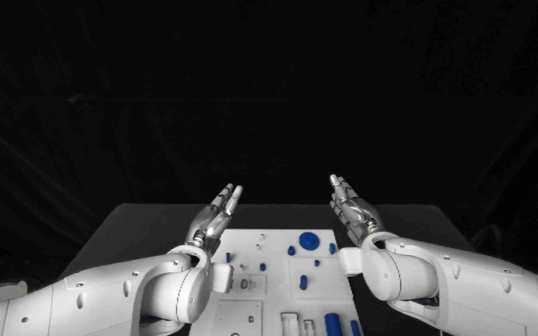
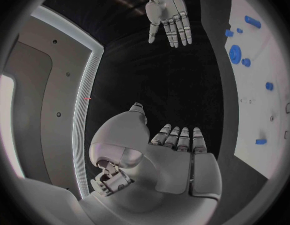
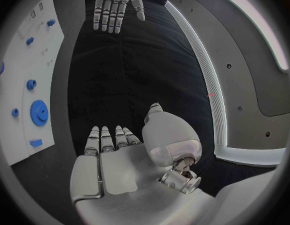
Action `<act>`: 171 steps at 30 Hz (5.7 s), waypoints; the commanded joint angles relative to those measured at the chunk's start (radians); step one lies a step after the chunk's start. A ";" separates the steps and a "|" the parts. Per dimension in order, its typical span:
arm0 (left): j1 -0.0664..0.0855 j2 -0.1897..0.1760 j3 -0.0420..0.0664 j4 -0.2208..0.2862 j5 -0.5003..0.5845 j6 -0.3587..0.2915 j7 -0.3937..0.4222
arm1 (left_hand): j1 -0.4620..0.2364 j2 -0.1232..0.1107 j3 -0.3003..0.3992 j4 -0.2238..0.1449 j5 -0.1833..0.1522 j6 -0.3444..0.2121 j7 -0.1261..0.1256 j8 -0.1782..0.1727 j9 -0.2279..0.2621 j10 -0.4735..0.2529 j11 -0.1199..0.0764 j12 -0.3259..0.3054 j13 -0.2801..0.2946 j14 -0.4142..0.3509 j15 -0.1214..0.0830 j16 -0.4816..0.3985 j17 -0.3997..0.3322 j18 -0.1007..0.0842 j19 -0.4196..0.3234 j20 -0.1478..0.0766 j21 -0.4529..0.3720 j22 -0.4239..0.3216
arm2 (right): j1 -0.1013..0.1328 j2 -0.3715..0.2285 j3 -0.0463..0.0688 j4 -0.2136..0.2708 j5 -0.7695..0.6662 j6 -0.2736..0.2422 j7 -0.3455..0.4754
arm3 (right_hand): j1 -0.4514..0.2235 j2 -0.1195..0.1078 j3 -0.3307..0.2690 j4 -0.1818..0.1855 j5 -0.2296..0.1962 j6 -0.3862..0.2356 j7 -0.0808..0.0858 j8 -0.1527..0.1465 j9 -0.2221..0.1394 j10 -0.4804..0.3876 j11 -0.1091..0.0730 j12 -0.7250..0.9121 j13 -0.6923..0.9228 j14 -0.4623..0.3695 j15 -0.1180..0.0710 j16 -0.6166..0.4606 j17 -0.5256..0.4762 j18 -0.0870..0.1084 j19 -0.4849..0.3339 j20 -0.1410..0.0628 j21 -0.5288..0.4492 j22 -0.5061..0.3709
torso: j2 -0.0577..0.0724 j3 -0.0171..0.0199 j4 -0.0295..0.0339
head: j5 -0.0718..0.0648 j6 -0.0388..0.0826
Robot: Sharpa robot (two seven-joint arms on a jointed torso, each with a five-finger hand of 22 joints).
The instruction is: Assemble the parts on the task board
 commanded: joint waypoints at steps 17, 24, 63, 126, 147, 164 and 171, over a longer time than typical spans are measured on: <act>-0.001 0.003 -0.006 -0.020 0.056 0.203 0.094 | 0.022 -0.030 -0.048 0.001 -0.070 -0.004 -0.066 0.005 0.001 0.000 -0.055 -0.006 -0.001 -0.001 -0.029 -0.004 -0.002 0.034 0.001 0.006 -0.006 -0.001 | 0.006 -0.029 -0.011 -0.029 0.041 0.232 -0.079 | 0.008 -0.027 -0.021 -0.002 -0.053 0.000 0.003 -0.004 -0.001 0.000 0.010 -0.004 -0.002 0.000 -0.143 -0.003 -0.002 0.010 0.000 -0.036 -0.005 -0.002 | -0.003 0.0004 -0.0035 | 0.016 -0.034; -0.001 -0.003 -0.007 -0.024 0.016 0.232 0.106 | 0.040 -0.049 -0.056 0.000 -0.090 0.005 -0.072 0.007 0.002 0.000 -0.063 -0.006 -0.001 -0.001 -0.030 -0.004 -0.002 0.049 0.001 0.034 -0.006 -0.001 | 0.008 -0.037 -0.011 -0.036 -0.029 0.271 -0.062 | 0.038 -0.048 -0.016 -0.002 -0.061 0.000 0.016 -0.004 -0.001 0.000 0.036 -0.004 -0.002 0.000 -0.112 -0.003 -0.002 0.012 0.000 -0.004 -0.005 -0.002 | 0.001 0.0003 -0.0030 | 0.029 -0.087; 0.021 -0.165 0.001 0.071 -0.207 0.250 0.141 | 0.166 -0.024 -0.035 0.001 0.014 0.059 -0.061 0.013 0.009 0.000 -0.061 -0.006 -0.001 -0.001 0.060 -0.004 -0.002 0.069 0.001 0.152 -0.006 -0.001 | 0.263 -0.054 -0.011 -0.016 -1.915 0.242 -0.494 | 0.567 -0.338 0.511 -0.122 -0.023 0.780 0.165 0.188 0.117 0.725 0.231 0.169 0.086 1.320 0.025 0.490 0.257 0.022 1.251 0.126 0.525 0.230 | 0.102 -0.0002 0.0390 | -0.018 -0.219; 0.022 -0.217 0.037 0.153 -0.188 0.310 0.128 | 0.228 0.003 -0.018 0.002 0.146 0.080 -0.037 0.015 0.011 0.000 -0.033 -0.006 -0.001 -0.001 0.105 -0.004 -0.002 0.070 0.004 0.194 -0.004 0.001 | 0.206 -0.026 -0.012 -0.017 -1.978 0.410 -0.484 | 0.500 -0.368 0.581 -0.166 -0.044 0.942 0.202 0.093 0.151 0.969 0.213 0.105 0.072 1.420 -0.018 0.950 0.666 -0.022 1.308 0.089 1.052 0.794 | 0.179 -0.0116 0.0939 | -0.044 -0.335; 0.022 -0.206 0.037 0.137 -0.170 0.324 0.121 | 0.237 0.008 -0.015 0.001 0.161 0.079 -0.029 0.015 0.011 0.000 -0.018 -0.006 -0.001 -0.001 0.112 -0.004 -0.002 0.070 0.005 0.200 -0.003 0.002 | 0.160 0.049 -0.012 -0.115 -1.964 0.427 -0.471 | 0.514 -0.367 0.614 -0.186 0.006 0.954 0.217 0.083 0.151 0.984 0.222 0.101 0.069 1.414 -0.013 0.970 0.687 -0.024 1.299 0.094 1.075 0.830 | 0.168 -0.0133 0.0908 | -0.033 -0.335; 0.022 -0.197 0.037 0.128 -0.157 0.337 0.112 | 0.248 0.008 -0.011 -0.001 0.172 0.079 -0.026 0.015 0.011 0.000 -0.013 -0.006 -0.001 -0.001 0.116 -0.004 -0.002 0.070 0.007 0.206 -0.001 0.003 | 0.132 0.079 -0.012 -0.169 -1.957 0.419 -0.453 | 0.502 -0.367 0.634 -0.194 -0.011 0.994 0.213 0.092 0.164 1.008 0.221 0.105 0.072 1.398 -0.011 0.960 0.672 -0.022 1.280 0.097 1.073 0.838 | 0.163 -0.0147 0.0893 | -0.024 -0.335; 0.022 -0.194 0.037 0.124 -0.156 0.344 0.105 | 0.258 0.007 -0.008 -0.002 0.180 0.079 -0.025 0.015 0.011 0.000 -0.011 -0.006 -0.001 -0.001 0.122 -0.004 -0.002 0.070 0.009 0.215 0.001 0.005 | 0.126 0.087 -0.012 -0.180 -1.945 0.409 -0.444 | 0.500 -0.367 0.639 -0.195 -0.014 1.006 0.211 0.097 0.170 1.024 0.220 0.110 0.073 1.396 -0.012 0.959 0.671 -0.023 1.279 0.097 1.076 0.846 | 0.160 -0.0158 0.0892 | -0.025 -0.335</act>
